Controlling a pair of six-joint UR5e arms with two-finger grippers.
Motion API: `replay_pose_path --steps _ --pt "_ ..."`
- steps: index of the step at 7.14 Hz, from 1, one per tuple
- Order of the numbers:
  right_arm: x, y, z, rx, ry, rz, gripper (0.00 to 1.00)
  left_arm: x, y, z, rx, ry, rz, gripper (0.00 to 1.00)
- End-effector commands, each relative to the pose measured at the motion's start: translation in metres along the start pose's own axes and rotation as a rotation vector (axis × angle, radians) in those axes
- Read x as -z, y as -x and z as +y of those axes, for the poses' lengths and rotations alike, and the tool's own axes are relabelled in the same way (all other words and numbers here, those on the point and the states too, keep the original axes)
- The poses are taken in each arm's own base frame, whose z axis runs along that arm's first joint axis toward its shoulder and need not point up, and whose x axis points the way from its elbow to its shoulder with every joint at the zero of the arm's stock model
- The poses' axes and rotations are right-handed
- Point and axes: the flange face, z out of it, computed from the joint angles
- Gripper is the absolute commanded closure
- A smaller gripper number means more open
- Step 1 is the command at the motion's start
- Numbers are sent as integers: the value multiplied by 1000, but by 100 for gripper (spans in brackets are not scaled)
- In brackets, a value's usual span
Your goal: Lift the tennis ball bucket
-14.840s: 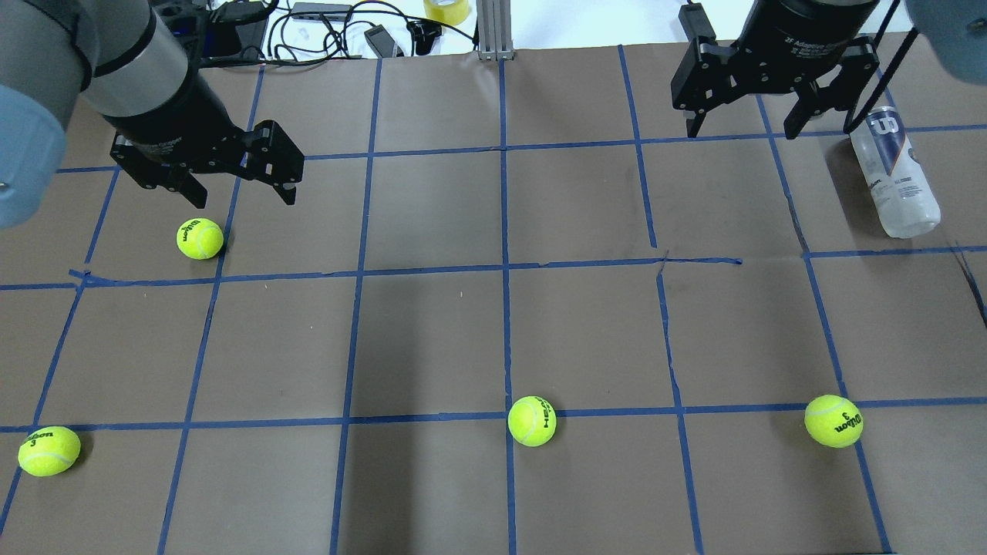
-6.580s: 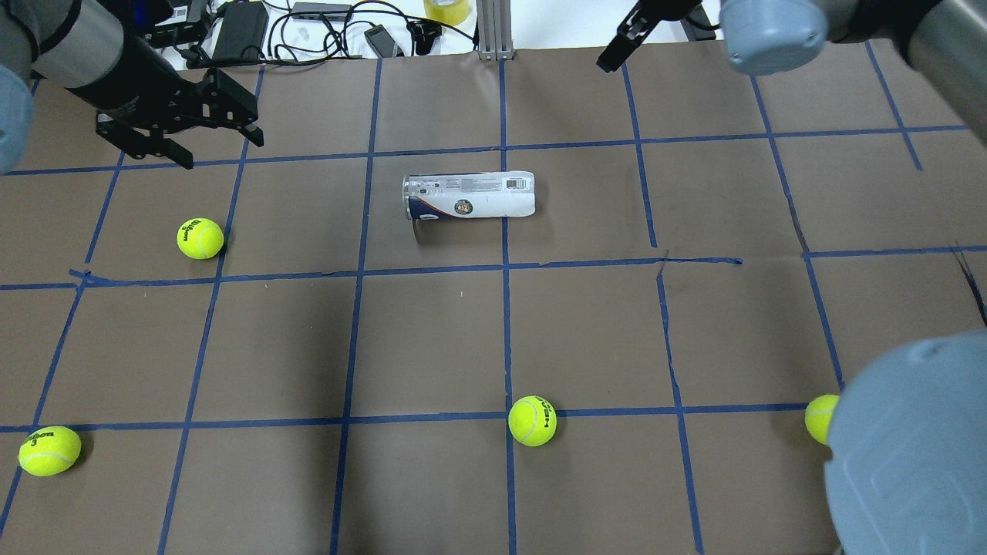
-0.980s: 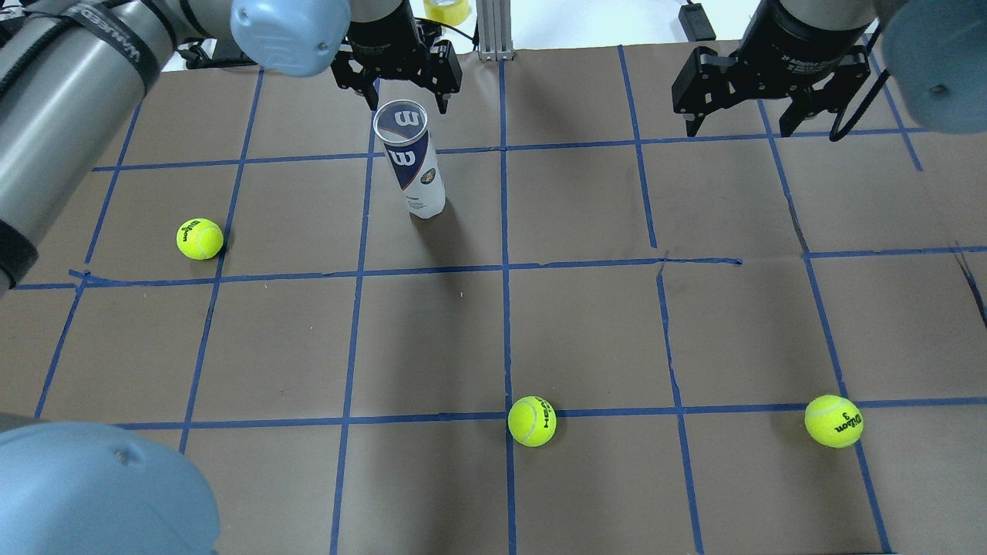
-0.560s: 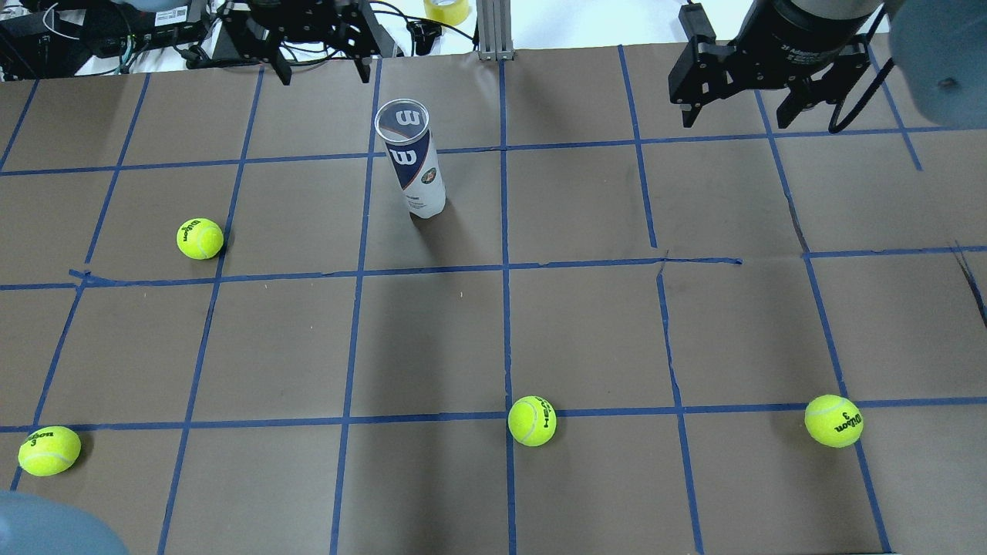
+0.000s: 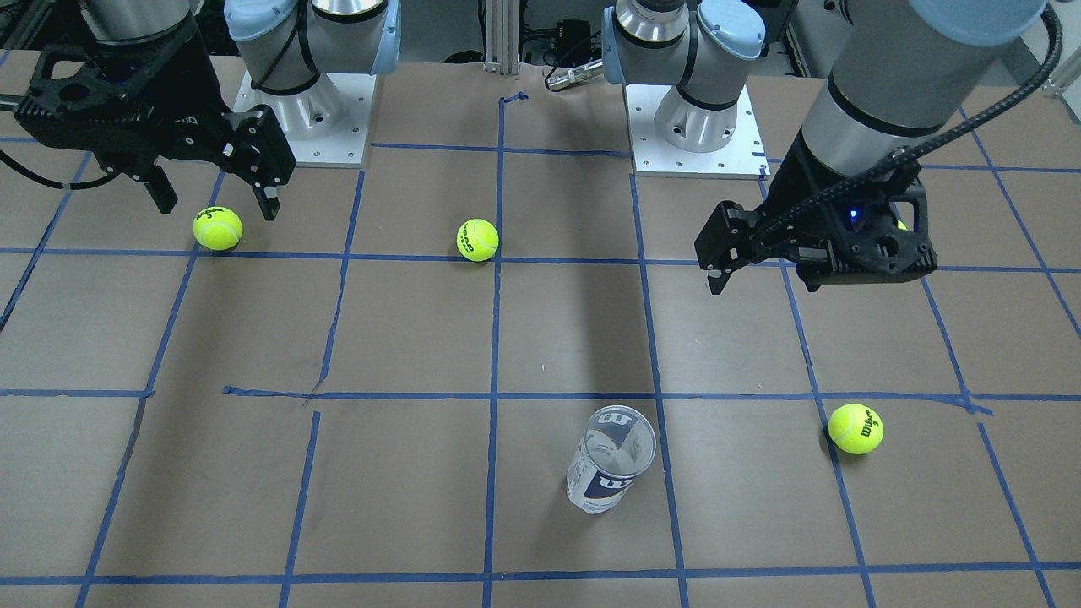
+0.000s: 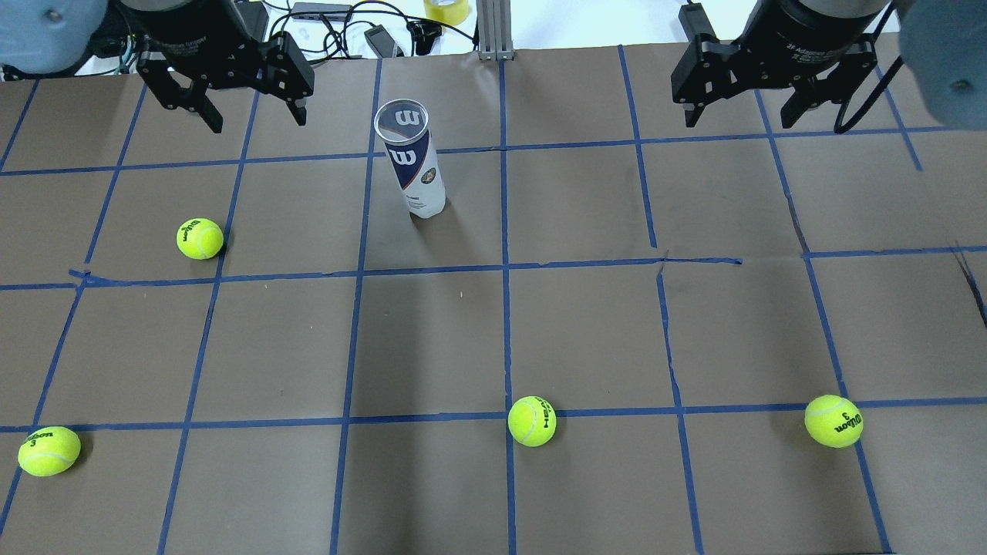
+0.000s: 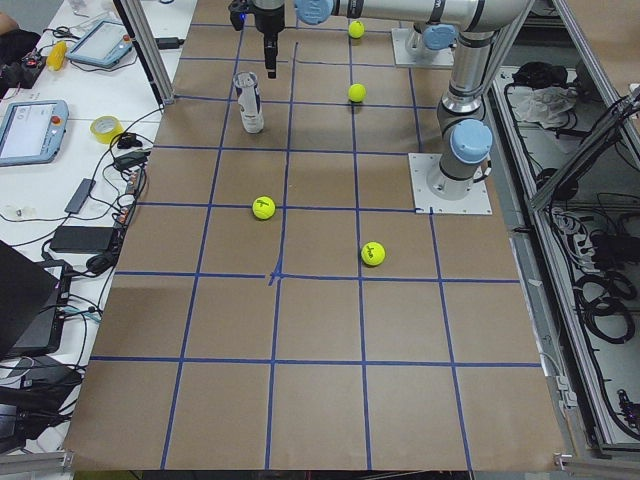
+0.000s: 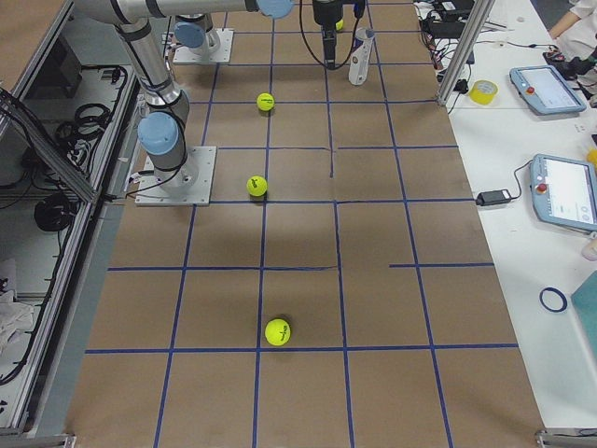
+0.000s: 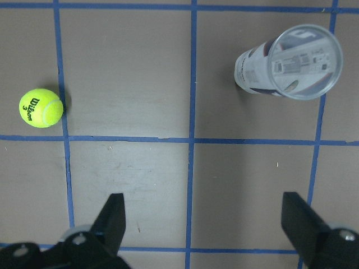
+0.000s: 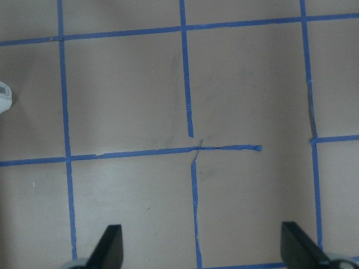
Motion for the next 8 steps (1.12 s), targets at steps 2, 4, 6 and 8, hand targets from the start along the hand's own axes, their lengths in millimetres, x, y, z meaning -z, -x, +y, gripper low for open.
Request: replay_pose_path --steps 2,4,6,8 --pt "2 -5 0 -7 -6 27 0 4 8 26 -24 -13 1 0" --pt "-3 -3 0 -5 2 17 0 18 20 38 -35 -10 -8 0" --pt "-1 0 0 -2 1 14 0 23 21 42 -40 -13 -10 0" --pt "0 -1 -5 29 -28 13 0 27 21 47 -40 -10 -4 0"
